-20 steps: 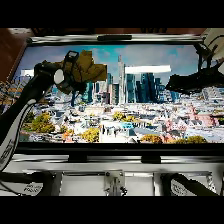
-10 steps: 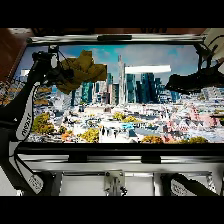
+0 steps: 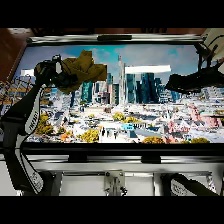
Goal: Fold the shirts.
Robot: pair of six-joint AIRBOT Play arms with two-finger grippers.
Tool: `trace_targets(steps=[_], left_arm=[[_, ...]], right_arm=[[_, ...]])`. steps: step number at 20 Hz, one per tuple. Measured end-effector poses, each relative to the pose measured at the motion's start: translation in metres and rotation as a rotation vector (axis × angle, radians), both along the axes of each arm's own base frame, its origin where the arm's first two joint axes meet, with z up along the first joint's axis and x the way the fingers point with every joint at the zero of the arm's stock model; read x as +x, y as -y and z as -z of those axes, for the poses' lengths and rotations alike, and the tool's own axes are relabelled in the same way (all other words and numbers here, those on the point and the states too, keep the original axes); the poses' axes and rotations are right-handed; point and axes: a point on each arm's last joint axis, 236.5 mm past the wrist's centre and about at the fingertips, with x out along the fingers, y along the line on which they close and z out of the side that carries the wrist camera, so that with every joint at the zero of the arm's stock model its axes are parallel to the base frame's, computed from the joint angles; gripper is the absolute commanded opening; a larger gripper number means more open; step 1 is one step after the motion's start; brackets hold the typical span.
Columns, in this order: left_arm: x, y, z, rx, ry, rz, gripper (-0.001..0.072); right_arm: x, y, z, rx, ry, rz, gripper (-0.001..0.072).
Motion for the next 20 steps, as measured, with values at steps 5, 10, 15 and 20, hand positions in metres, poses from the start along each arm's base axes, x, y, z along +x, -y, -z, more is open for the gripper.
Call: trace_targets(steps=[5,10,15,20], left_arm=[[0.026,0.008,-0.056,-0.054,0.155,-0.006,0.0050],[0.073,0.020,-0.248,-0.153,0.729,0.005,0.0050],[0.023,0.068,-0.466,-0.328,1.302,0.080,0.0050],[-0.084,0.142,-0.569,-0.325,1.492,0.308,0.0051]], right_arm=[[-0.002,-0.001,0.001,0.004,-0.008,-0.003,0.0446],[-0.021,-0.015,0.003,0.055,-0.084,-0.045,0.0423],[-0.040,-0.019,0.007,0.064,-0.160,-0.080,0.0423],[-0.052,-0.001,-0.005,-0.034,-0.127,-0.076,0.0423]])
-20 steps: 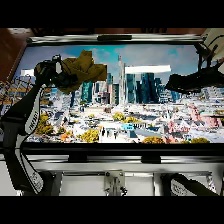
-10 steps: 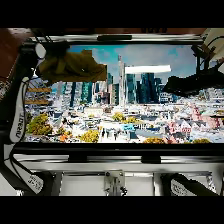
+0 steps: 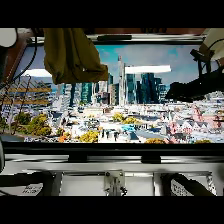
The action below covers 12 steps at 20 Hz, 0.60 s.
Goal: Fold the shirts.
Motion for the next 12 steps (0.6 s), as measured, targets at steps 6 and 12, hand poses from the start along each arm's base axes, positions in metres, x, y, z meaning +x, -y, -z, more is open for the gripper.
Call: trace_targets(steps=[6,12], left_arm=[[-0.113,0.091,0.029,0.276,-0.169,0.265,0.0050],[-0.217,0.215,0.159,0.510,-0.431,0.629,0.0050]], right_arm=[[-0.028,0.042,-0.073,-0.195,0.272,0.077,0.0424],[-0.070,0.094,-0.172,-0.361,0.644,0.307,0.0425]])
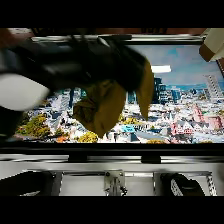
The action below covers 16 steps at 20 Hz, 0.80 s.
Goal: Fold the shirts.
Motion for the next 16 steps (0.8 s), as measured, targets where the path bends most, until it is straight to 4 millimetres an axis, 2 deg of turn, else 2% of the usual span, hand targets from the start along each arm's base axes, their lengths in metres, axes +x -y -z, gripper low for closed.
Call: trace_targets(steps=[2,3,4,5,6,8,10,11,14,16], left_arm=[[-0.022,0.030,0.055,0.076,-0.118,0.048,0.0051],[-0.031,0.042,0.079,0.107,-0.178,0.059,0.0091],[-0.040,0.051,0.102,0.143,-0.234,0.066,0.0277],[-0.048,0.057,0.123,0.178,-0.284,0.070,0.0556],[-0.052,0.058,0.135,0.202,-0.319,0.067,0.0709],[-0.045,0.044,0.151,0.270,-0.367,0.030,0.0713],[-0.021,0.007,0.154,0.355,-0.378,-0.050,0.0704],[-0.004,-0.022,0.155,0.416,-0.379,-0.114,0.0654],[0.049,-0.139,0.164,0.638,-0.414,-0.357,0.0653],[0.068,-0.214,0.175,0.744,-0.510,-0.501,0.0654]], right_arm=[[-0.012,0.005,-0.016,-0.008,0.063,0.026,0.0436],[-0.016,0.005,-0.018,-0.005,0.073,0.029,0.0436],[-0.019,0.003,-0.018,0.002,0.070,0.025,0.0442],[-0.022,-0.001,-0.015,0.015,0.057,0.014,0.0444],[-0.022,-0.006,-0.011,0.023,0.038,-0.006,0.0454],[-0.020,-0.016,0.001,0.025,-0.016,-0.058,0.0459],[-0.016,-0.022,0.019,0.016,-0.103,-0.103,0.0460],[-0.015,-0.025,0.030,0.015,-0.154,-0.128,0.0459],[-0.010,-0.040,0.073,0.051,-0.324,-0.207,0.0460],[-0.009,-0.055,0.102,0.105,-0.423,-0.264,0.0460]])
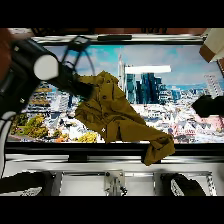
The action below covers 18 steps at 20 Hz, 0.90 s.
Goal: Fold the shirts.
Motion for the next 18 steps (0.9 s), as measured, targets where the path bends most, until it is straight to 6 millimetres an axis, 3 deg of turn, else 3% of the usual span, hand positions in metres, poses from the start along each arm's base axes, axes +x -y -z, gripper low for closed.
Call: trace_targets(steps=[2,3,4,7,12,15,18], left_arm=[[0.006,-0.058,0.018,0.057,-0.098,-0.135,0.0653],[0.006,-0.078,0.028,0.062,-0.148,-0.184,0.0653],[0.003,-0.093,0.041,0.052,-0.204,-0.224,0.0653],[-0.003,-0.114,0.085,-0.004,-0.324,-0.301,0.0654],[-0.017,-0.100,0.165,-0.148,-0.445,-0.369,0.0653],[-0.023,-0.085,0.200,-0.243,-0.467,-0.401,0.0653],[-0.023,-0.072,0.223,-0.321,-0.468,-0.428,0.0653]], right_arm=[[-0.002,-0.020,0.031,0.077,-0.101,-0.054,0.0460],[-0.005,-0.031,0.045,0.120,-0.148,-0.083,0.0535],[-0.008,-0.041,0.059,0.162,-0.189,-0.104,0.0605],[-0.023,-0.070,0.099,0.293,-0.312,-0.150,0.0605],[-0.051,-0.090,0.157,0.406,-0.472,-0.130,0.0605],[-0.058,-0.095,0.177,0.444,-0.504,-0.101,0.0605],[-0.058,-0.098,0.187,0.467,-0.506,-0.074,0.0605]])
